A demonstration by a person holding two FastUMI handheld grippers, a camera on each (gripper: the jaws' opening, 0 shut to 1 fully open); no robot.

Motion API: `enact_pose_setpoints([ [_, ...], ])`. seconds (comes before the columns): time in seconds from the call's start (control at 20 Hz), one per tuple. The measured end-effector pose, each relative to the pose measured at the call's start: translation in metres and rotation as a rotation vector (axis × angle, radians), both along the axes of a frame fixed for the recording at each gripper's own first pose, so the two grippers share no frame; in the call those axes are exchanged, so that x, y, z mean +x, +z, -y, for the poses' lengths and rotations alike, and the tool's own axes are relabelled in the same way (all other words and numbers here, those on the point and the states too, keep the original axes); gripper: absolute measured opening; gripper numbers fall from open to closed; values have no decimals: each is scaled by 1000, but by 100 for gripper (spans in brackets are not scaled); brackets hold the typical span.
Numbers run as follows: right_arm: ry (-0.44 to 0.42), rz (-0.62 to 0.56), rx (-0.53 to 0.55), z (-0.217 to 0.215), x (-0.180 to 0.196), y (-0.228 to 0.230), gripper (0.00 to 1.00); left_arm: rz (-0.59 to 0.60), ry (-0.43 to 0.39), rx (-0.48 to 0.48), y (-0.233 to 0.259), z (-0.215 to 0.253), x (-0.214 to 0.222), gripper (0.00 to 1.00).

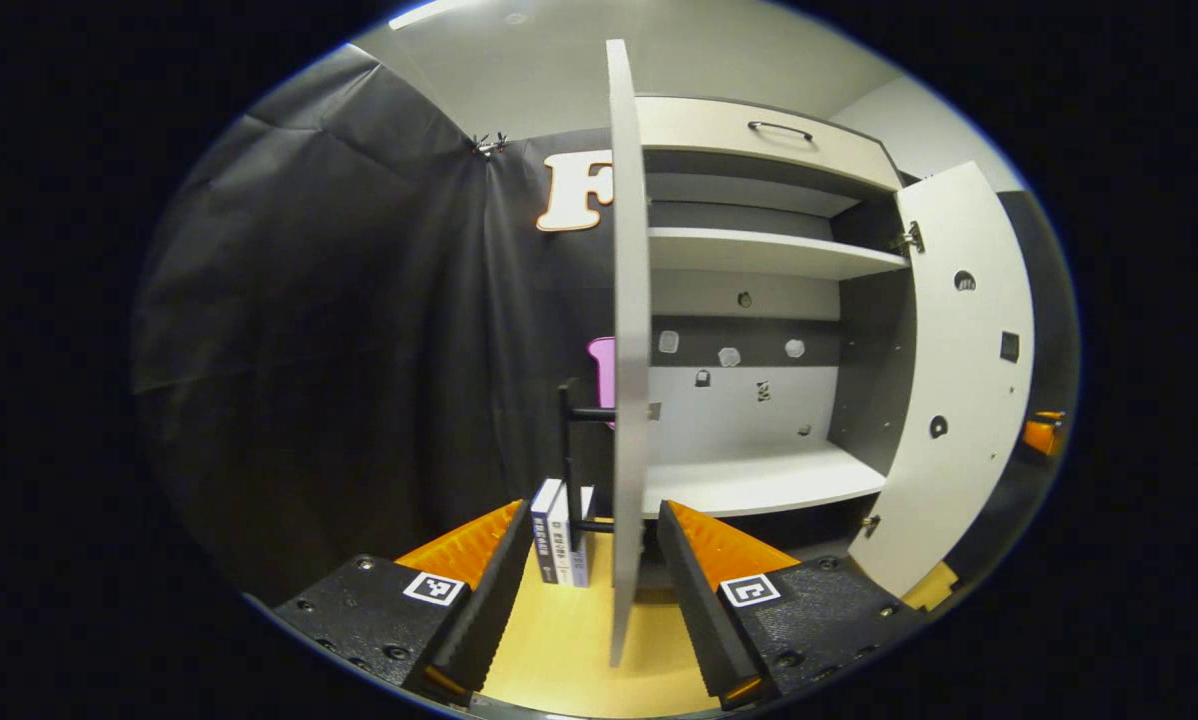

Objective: Open the right door of the double-door shoe cabinet with the right hand, and open the left door with the left hand.

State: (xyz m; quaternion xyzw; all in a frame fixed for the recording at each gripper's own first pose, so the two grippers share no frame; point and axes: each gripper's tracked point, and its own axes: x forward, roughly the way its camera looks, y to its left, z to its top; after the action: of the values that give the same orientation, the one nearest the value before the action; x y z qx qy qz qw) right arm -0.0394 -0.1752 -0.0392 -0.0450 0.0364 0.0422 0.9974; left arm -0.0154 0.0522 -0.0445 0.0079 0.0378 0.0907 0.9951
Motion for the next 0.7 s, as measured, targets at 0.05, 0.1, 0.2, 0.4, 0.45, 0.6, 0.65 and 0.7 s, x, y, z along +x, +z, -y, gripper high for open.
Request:
enact_pose_setpoints([
  [0.05,20,1,9,-11,-3,2,55,5,-12,-5,0,6,2,78],
  [0.1,46,7,25,-26,-4,5,55,8,-25,3,1,11,4,78],
  [0.2,98,26,39,-56,-7,11,49,13,-66,18,3,17,5,78],
  [0.4,179,60,58,-113,1,25,54,31,-174,14,6,46,19,78],
  [0.45,193,68,62,-124,4,29,54,43,-191,15,9,51,20,78],
  [0.6,206,94,45,-152,20,44,53,83,-197,31,18,57,32,78],
  [0.65,202,99,40,-157,24,48,53,93,-199,22,21,59,34,78],
  [0.7,205,100,51,-163,29,52,53,109,-205,6,24,65,37,79],
])
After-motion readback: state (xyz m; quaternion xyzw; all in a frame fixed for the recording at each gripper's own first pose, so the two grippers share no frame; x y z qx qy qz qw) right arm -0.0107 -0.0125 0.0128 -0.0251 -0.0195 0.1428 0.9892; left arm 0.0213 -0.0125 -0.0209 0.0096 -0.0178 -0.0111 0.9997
